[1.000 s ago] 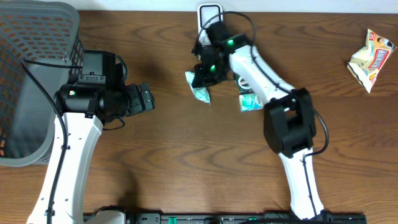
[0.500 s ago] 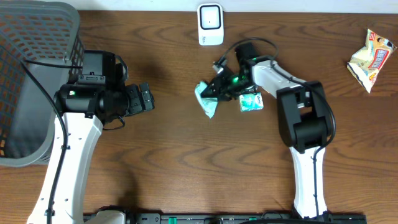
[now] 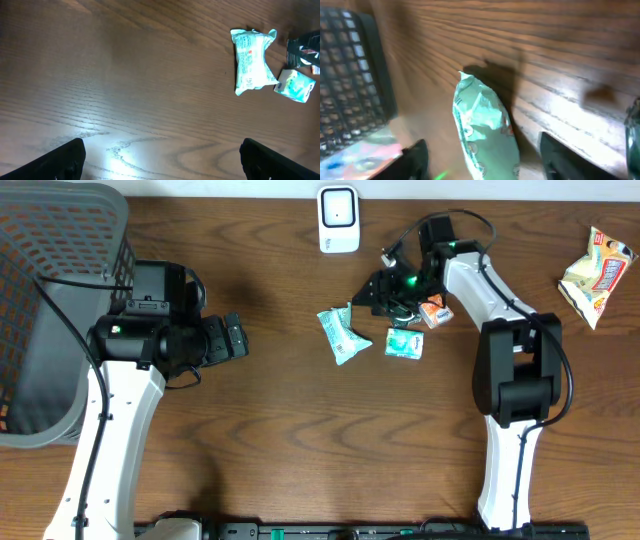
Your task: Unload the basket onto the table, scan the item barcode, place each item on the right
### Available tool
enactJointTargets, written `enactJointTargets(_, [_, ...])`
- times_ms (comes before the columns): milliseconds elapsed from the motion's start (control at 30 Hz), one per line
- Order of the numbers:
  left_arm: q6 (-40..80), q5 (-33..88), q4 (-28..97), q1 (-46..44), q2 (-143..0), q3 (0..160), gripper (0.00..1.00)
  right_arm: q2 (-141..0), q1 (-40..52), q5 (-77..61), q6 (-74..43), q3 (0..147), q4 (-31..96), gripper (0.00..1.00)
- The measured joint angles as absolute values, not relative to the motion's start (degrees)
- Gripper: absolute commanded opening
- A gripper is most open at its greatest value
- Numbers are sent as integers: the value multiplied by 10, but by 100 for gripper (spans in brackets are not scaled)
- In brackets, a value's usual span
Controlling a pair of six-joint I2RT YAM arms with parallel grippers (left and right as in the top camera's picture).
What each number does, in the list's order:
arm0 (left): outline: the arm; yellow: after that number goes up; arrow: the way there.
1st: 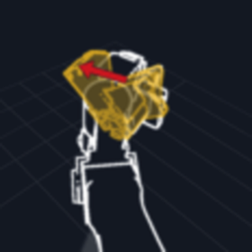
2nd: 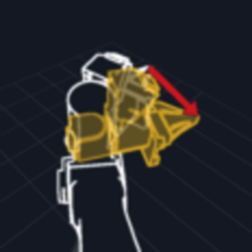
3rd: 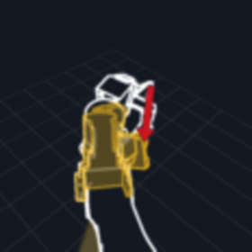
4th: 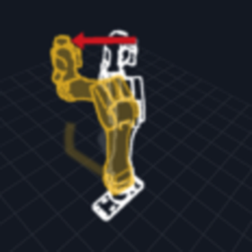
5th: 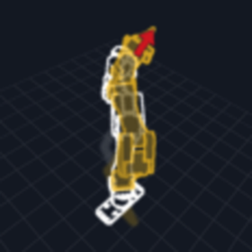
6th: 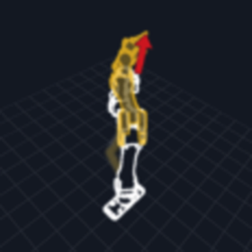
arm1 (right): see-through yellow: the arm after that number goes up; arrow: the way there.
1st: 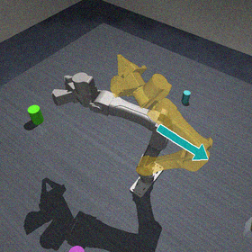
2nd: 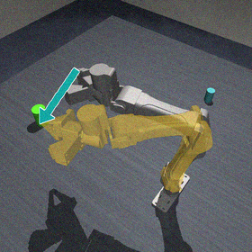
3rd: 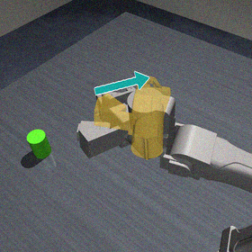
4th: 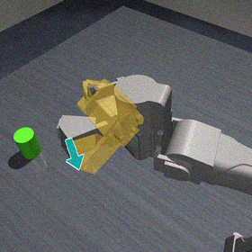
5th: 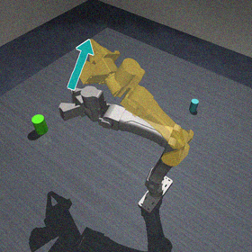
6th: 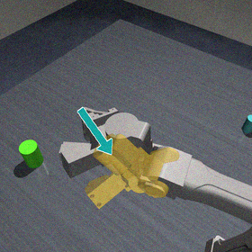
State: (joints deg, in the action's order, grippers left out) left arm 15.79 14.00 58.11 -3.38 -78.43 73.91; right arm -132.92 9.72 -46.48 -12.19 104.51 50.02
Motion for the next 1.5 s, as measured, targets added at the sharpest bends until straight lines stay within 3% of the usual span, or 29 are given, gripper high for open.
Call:
enactJointTargets(233, [158,140,581,-34,-784,739,98,-1328,160,-344,-110,1045,503,86])
enactJointTargets(367, [158,140,581,-34,-784,739,98,-1328,195,-312,-110,1045,503,80])
enactJointTargets(600, [158,140,581,-34,-784,739,98,-1328,199,-298,-107,1041,503,47])
enactJointTargets(767, [158,140,581,-34,-784,739,98,-1328,199,-302,-103,1016,499,1])
enactJointTargets(1100, [158,140,581,-34,-784,739,98,-1322,197,-334,-104,1012,497,1])
enactJointTargets(1500, [158,140,581,-34,-784,739,98,-1322,172,-547,-93,1117,425,1])
